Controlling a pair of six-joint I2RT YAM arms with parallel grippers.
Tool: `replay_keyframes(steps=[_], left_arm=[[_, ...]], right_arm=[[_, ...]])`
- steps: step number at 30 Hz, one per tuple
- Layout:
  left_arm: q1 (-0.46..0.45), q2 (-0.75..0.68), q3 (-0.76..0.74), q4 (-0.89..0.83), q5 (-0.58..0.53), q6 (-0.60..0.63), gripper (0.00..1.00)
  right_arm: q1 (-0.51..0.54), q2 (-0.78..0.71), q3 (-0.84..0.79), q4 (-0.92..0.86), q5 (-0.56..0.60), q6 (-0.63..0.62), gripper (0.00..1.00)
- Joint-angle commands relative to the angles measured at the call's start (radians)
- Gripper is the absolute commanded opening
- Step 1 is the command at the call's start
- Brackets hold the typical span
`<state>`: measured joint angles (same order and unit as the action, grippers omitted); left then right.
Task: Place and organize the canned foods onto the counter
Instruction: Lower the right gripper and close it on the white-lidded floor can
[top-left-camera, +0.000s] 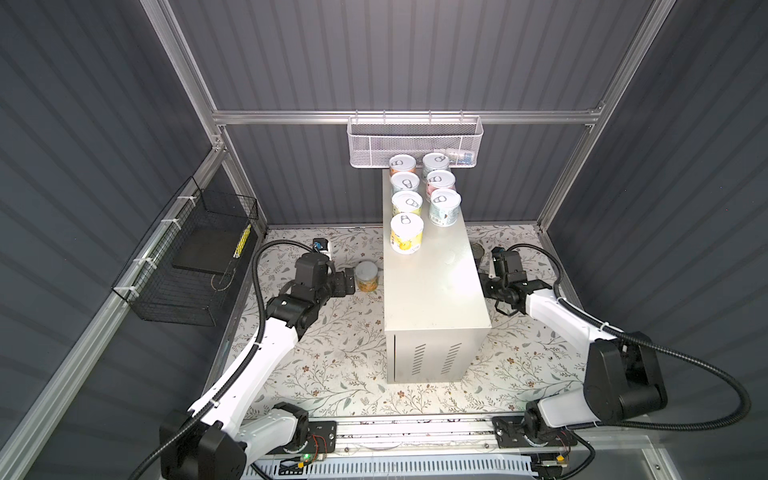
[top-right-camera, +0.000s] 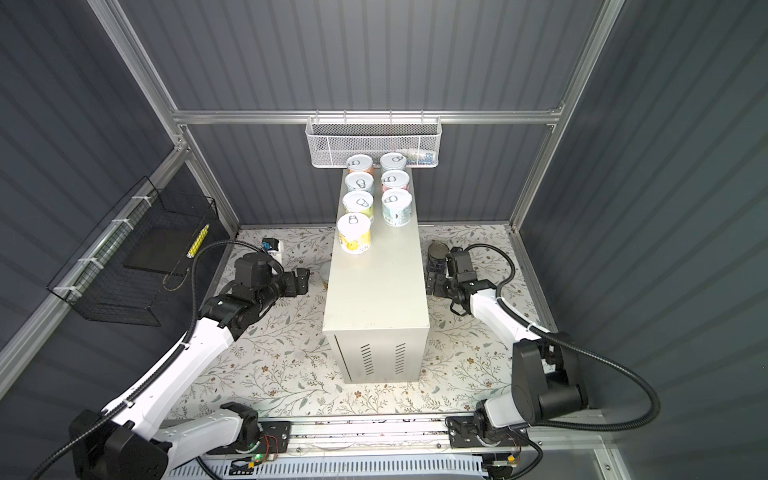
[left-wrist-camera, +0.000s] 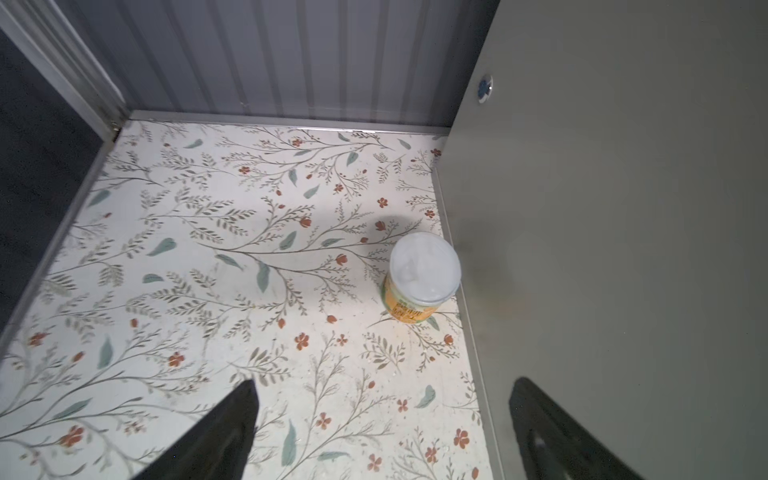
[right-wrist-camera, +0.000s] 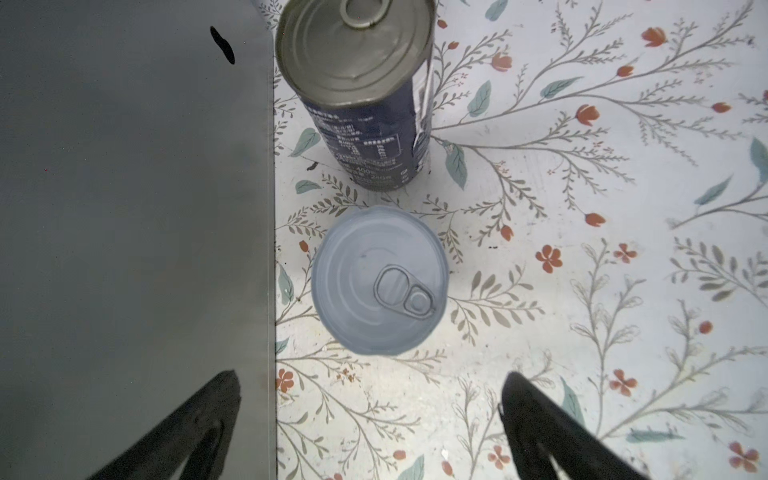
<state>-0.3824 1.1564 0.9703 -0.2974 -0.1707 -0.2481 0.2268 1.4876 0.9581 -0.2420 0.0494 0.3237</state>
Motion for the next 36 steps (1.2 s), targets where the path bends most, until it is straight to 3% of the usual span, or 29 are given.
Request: replay_keyframes(steps=[1,18,36], left_arm=[[0.002,0.014,-0.016,0.136,0.051,-0.034,0.95],[0.002,0.051,-0.039,0.181,0.043,-0.010,0.96],[0.002,0.081,-0.029,0.170,0.064,-0.006,0.96]], right_arm=[[-0.003,0.063,0.071,-0.005,0.013,-0.018,0.99],[0.002,0.350,0.246,-0.115,0.074,0.024,0.96],[0.003,0.493,0.351,-0.191,0.042,0.052,0.88]])
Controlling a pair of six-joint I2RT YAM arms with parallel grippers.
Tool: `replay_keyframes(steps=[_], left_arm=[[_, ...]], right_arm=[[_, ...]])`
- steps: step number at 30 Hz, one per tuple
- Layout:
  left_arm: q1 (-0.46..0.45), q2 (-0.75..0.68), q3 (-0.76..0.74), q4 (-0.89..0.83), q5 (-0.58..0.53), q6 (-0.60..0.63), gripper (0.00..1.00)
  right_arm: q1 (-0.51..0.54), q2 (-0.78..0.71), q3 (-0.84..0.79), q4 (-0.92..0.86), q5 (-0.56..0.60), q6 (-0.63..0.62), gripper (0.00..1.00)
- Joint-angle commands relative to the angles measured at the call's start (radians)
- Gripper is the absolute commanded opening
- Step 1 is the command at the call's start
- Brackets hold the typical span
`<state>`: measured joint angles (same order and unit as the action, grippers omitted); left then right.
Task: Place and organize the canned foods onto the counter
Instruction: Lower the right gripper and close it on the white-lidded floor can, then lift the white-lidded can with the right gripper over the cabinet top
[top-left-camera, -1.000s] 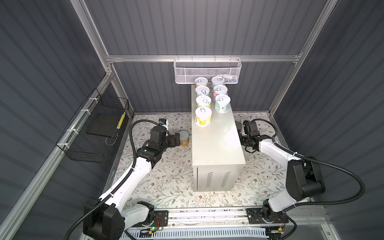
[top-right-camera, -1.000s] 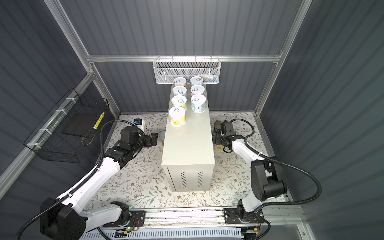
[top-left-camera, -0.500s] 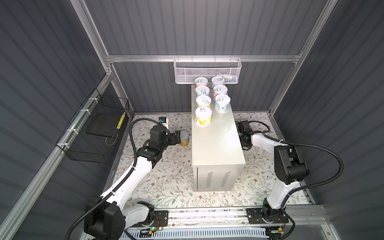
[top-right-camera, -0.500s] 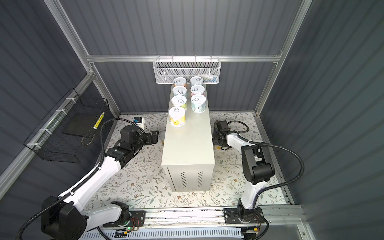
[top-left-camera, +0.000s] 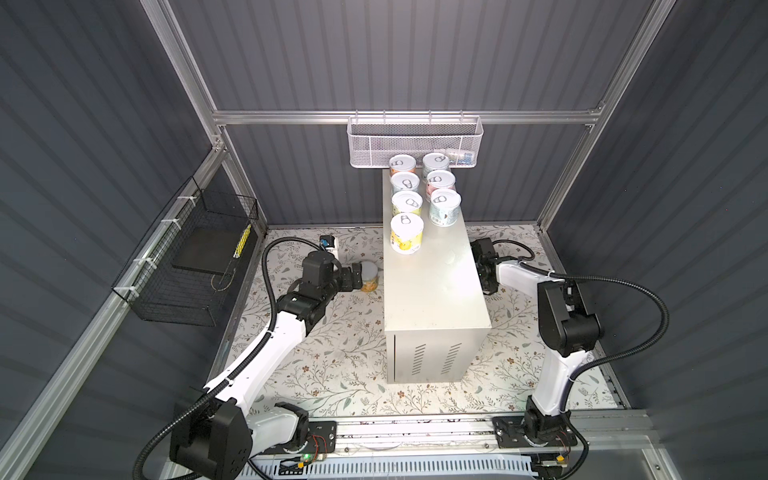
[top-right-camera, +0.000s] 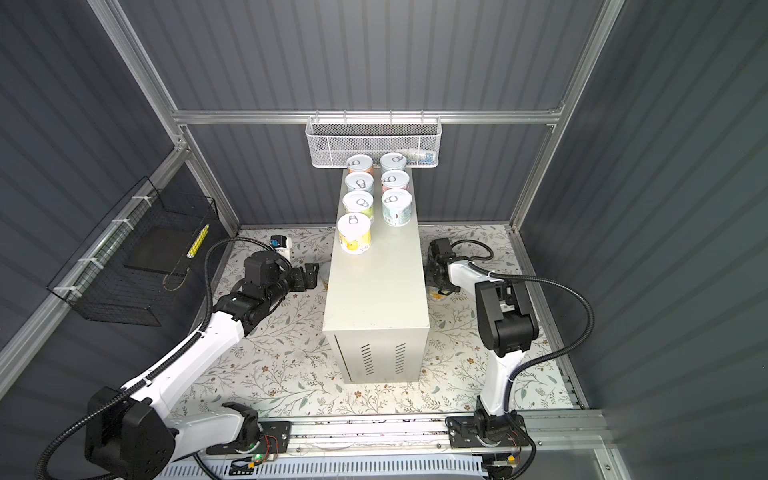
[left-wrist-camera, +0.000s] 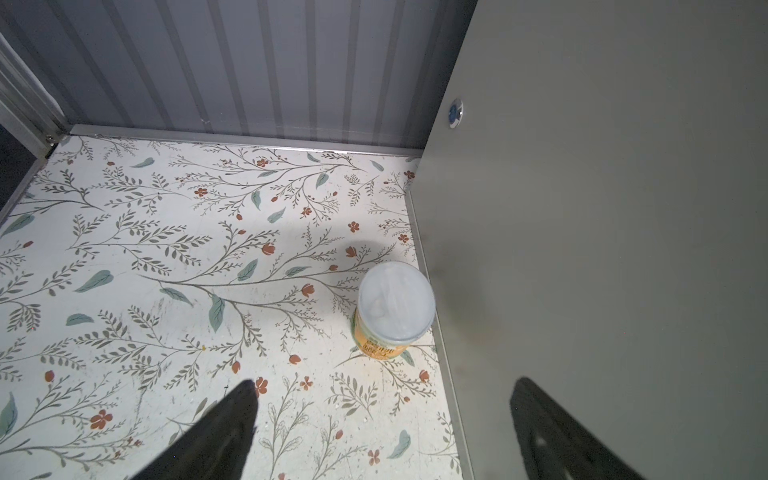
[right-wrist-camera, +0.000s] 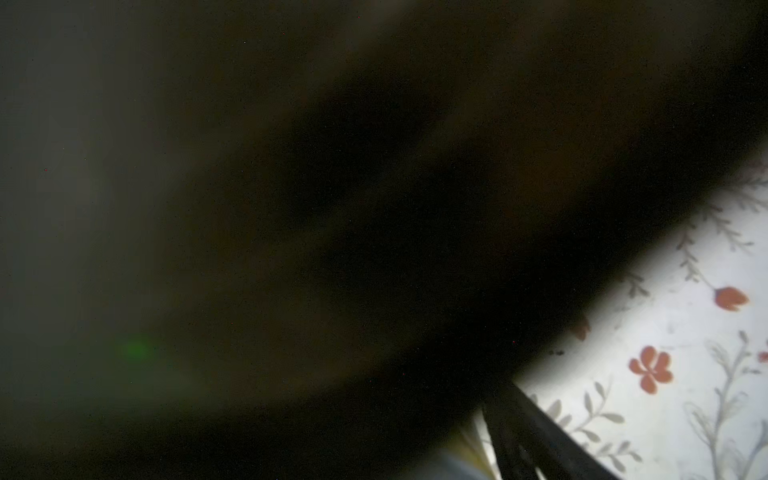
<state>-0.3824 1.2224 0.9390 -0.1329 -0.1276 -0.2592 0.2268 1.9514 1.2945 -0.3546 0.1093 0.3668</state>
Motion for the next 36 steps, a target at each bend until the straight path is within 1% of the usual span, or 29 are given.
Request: replay_keyframes(steps=[1,7,15,17,22,25,27,28,29,31,34,36], left_arm=[[0.002,0.017,0.002,0.006,0.025,0.004,0.96],[0.002,0.017,-0.011,0.014,0.030,0.000,0.96],[0.002,0.020,-0.006,0.022,0.037,-0.002,0.96],[0.002,0.024,-0.006,0.021,0.039,-0.001,0.96],[0.002,0.027,-0.006,0.021,0.036,0.001,0.96],[0.002,0.028,-0.002,0.015,0.030,0.006,0.96],[0.003,0.027,-0.002,0.015,0.025,0.009,0.96],[0.002,0.028,-0.001,0.015,0.025,0.008,0.96],[0.002,0.028,0.000,0.014,0.026,0.008,0.96],[0.002,0.029,0.001,0.011,0.029,0.011,0.96],[0.002,0.024,-0.002,0.010,0.033,0.013,0.96],[0.002,0.017,-0.002,0.004,0.036,0.018,0.96]], right_arm=[[0.003,0.028,0.015,-0.084,-0.023,0.010,0.88],[0.008,-0.020,-0.041,-0.081,-0.027,0.016,0.89],[0.012,-0.040,-0.061,-0.082,0.001,0.011,0.88],[0.012,-0.027,-0.050,-0.093,0.000,0.010,0.87],[0.012,-0.002,-0.029,-0.097,-0.008,0.012,0.77],[0.013,-0.001,-0.027,-0.098,-0.014,0.007,0.68],[0.013,-0.006,-0.025,-0.102,-0.017,0.002,0.53],[0.011,-0.010,-0.025,-0.105,-0.018,-0.001,0.44],[0.013,-0.018,-0.024,-0.113,-0.019,-0.005,0.31],[0.012,-0.044,-0.029,-0.120,-0.015,-0.021,0.00],[0.011,-0.098,-0.030,-0.154,0.000,-0.072,0.00],[0.009,-0.135,-0.016,-0.209,-0.010,-0.117,0.00]])
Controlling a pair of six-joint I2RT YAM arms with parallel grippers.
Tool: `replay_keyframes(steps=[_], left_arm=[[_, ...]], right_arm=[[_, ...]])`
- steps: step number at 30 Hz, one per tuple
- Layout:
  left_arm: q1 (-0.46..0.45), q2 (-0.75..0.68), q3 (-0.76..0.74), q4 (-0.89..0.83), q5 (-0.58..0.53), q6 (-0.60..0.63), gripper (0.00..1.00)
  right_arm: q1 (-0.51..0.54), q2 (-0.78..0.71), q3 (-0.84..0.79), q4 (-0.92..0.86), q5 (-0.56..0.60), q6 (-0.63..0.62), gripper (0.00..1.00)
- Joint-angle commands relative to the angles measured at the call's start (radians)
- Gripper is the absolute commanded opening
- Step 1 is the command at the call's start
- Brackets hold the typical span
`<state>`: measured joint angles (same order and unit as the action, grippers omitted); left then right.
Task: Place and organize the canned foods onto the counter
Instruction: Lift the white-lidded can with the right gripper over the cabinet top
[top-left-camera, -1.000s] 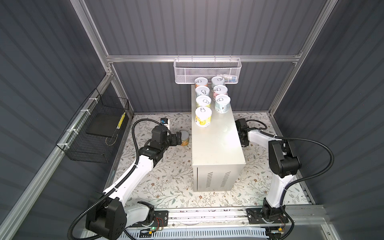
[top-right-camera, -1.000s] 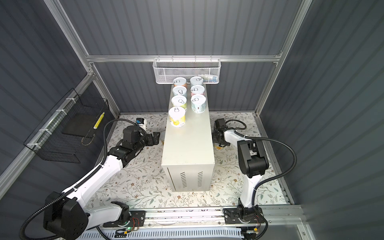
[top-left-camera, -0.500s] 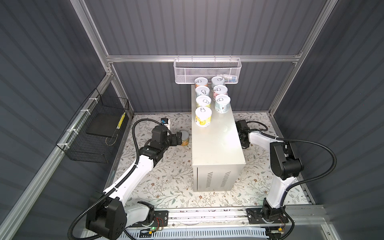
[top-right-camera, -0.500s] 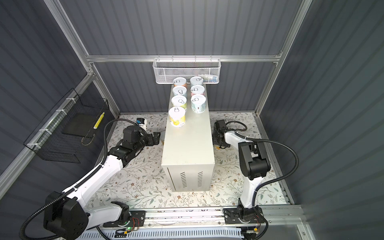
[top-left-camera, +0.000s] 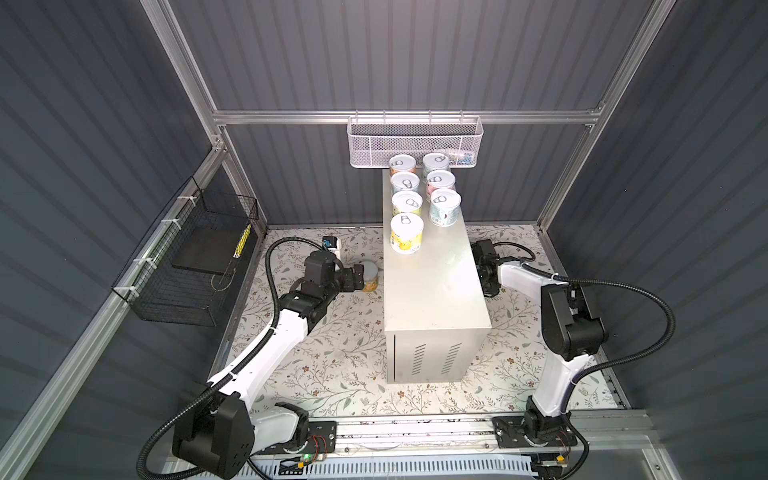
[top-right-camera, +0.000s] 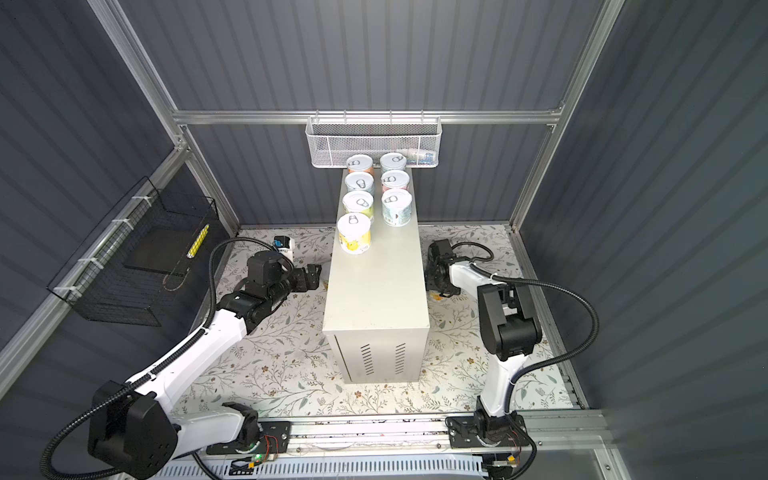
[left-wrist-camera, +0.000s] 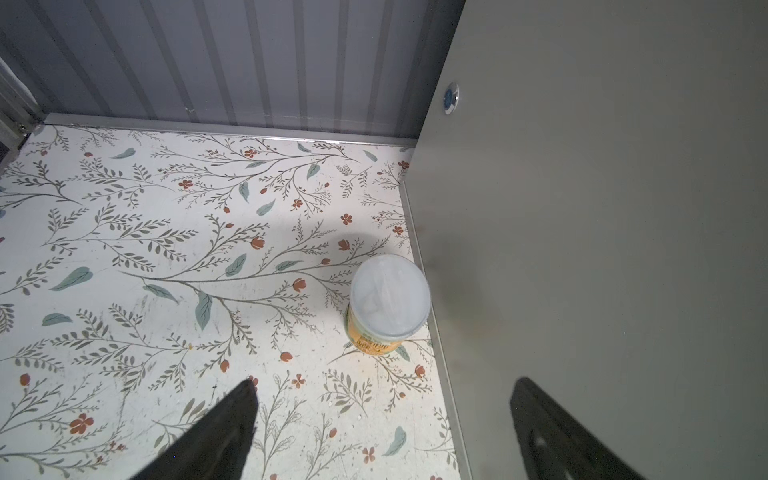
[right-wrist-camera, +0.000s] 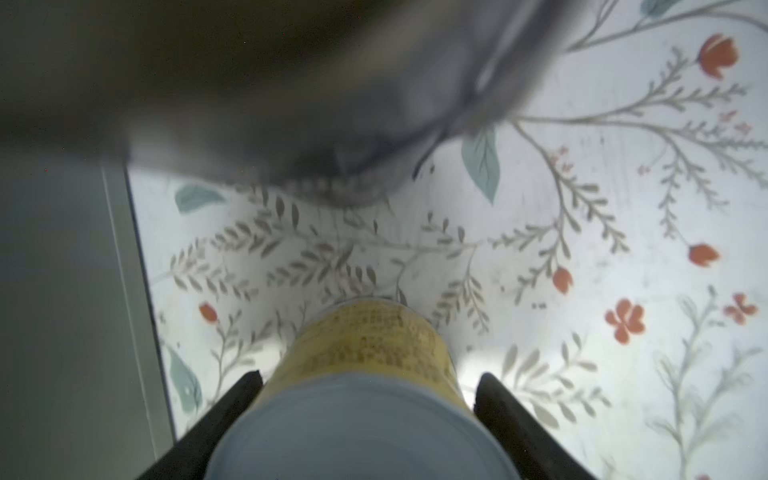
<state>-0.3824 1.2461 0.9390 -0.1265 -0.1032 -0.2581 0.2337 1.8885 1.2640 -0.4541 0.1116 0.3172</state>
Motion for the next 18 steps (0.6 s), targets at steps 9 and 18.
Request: replay_keyframes(steps=[9,18], left_arm=[[0.002,-0.028,-0.006,-0.013,0.007,0.025,0.96],[0.002,-0.039,-0.017,-0.004,0.019,0.023,0.96]], right_arm=[[0.000,-0.313,0.074,-0.358,-0.122,-0.187,0.00],[-0.001,-0.531,0.319,-0.649,-0.149,-0.243,0.00]])
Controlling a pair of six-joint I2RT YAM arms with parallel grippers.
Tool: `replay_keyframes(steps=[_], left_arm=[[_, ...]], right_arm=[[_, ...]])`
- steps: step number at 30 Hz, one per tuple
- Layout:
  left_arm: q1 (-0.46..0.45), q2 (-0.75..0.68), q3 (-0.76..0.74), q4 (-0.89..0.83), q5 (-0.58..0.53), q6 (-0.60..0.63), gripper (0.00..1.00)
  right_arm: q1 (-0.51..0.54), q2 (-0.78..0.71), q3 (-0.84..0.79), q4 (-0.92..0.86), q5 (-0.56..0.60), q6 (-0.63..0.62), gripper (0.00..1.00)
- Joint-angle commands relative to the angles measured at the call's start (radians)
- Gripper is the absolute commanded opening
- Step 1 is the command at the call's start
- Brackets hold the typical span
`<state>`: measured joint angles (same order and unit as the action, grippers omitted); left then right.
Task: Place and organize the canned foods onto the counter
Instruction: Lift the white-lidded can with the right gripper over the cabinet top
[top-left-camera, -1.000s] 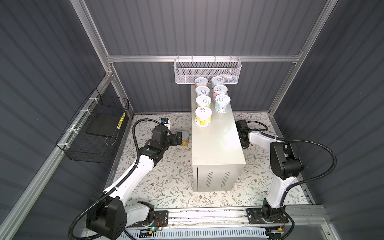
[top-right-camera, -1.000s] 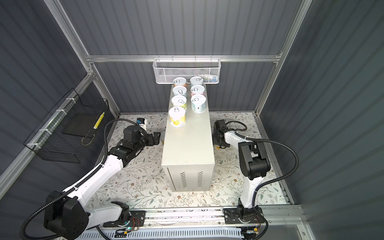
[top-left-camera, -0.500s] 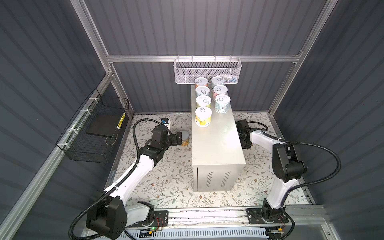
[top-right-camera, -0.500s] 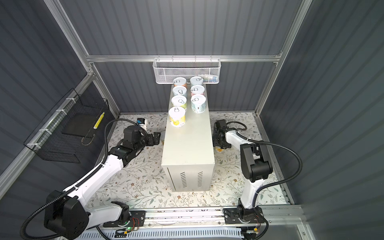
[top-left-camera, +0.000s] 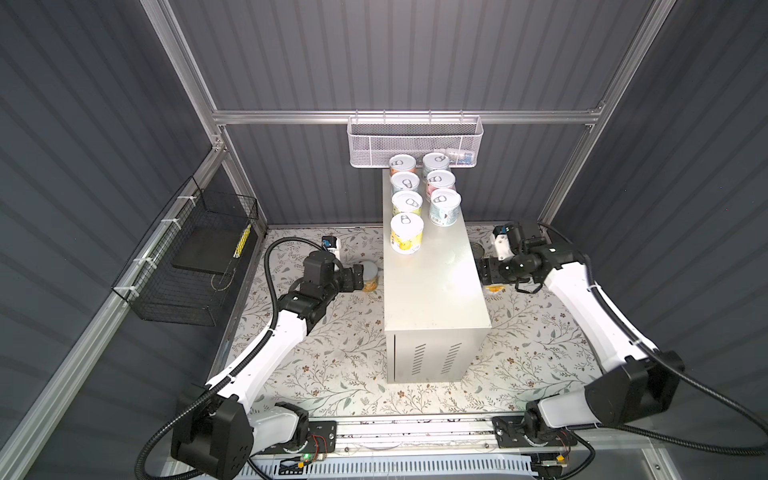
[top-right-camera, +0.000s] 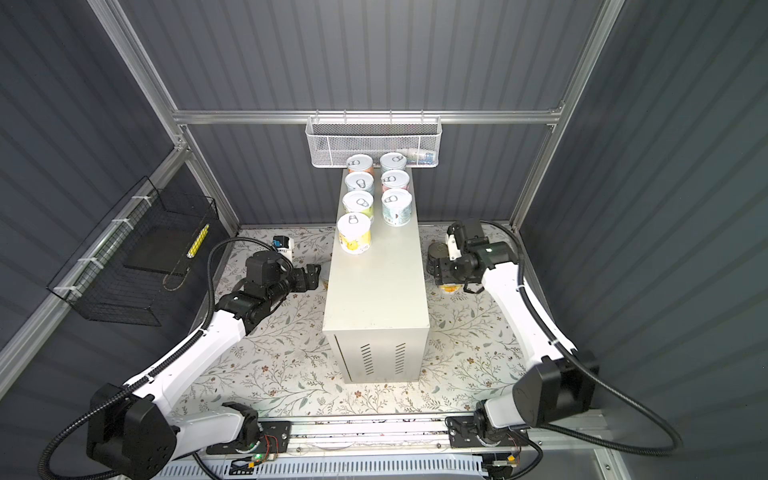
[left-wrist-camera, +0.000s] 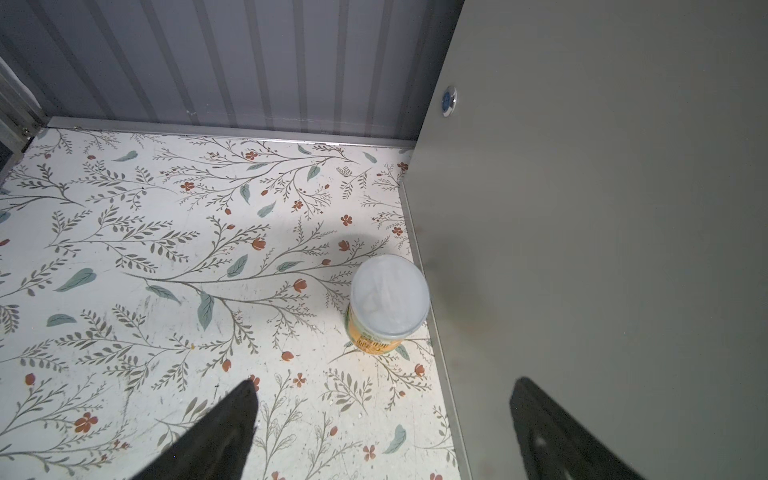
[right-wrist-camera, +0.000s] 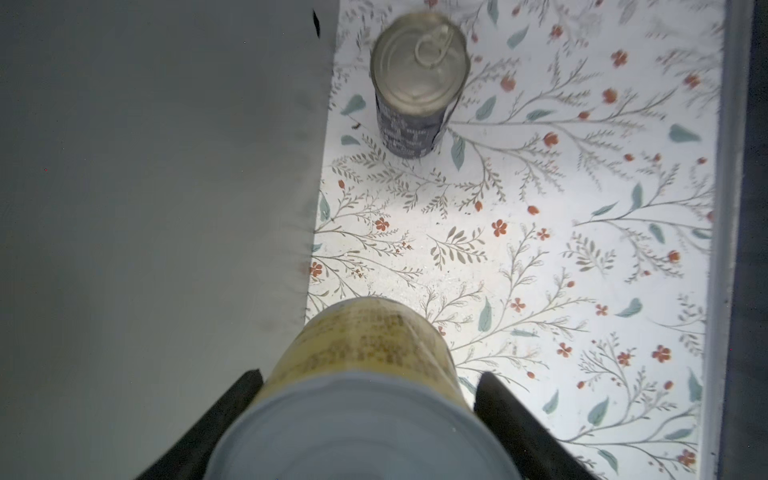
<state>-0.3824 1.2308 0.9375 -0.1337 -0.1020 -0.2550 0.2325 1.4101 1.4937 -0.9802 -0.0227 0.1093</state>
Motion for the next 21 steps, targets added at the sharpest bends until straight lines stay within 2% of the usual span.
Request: replay_keyframes(steps=[1,10,14,21], left_arm=[[0.002,-0.021,-0.014,0.004,0.019,0.019,0.96],[0.002,-0.001,0.014,-0.016,0.036,0.023,0.95],[0.002,0.002,0.020,-0.012,0.044,0.022,0.95],[0.002,0.001,0.020,-0.023,0.066,0.025,0.95]], right_arm=[[0.001,-0.062,0.121,-0.147,-0.017,-0.039,0.00],[0.029,-0.084,0.430,-0.296,-0.091,-0.053,0.00],[0.124,-0.036,0.574,-0.340,-0.077,-0.049,0.00],[0.276,0.106,0.800,-0.396,0.018,-0.039,0.00]])
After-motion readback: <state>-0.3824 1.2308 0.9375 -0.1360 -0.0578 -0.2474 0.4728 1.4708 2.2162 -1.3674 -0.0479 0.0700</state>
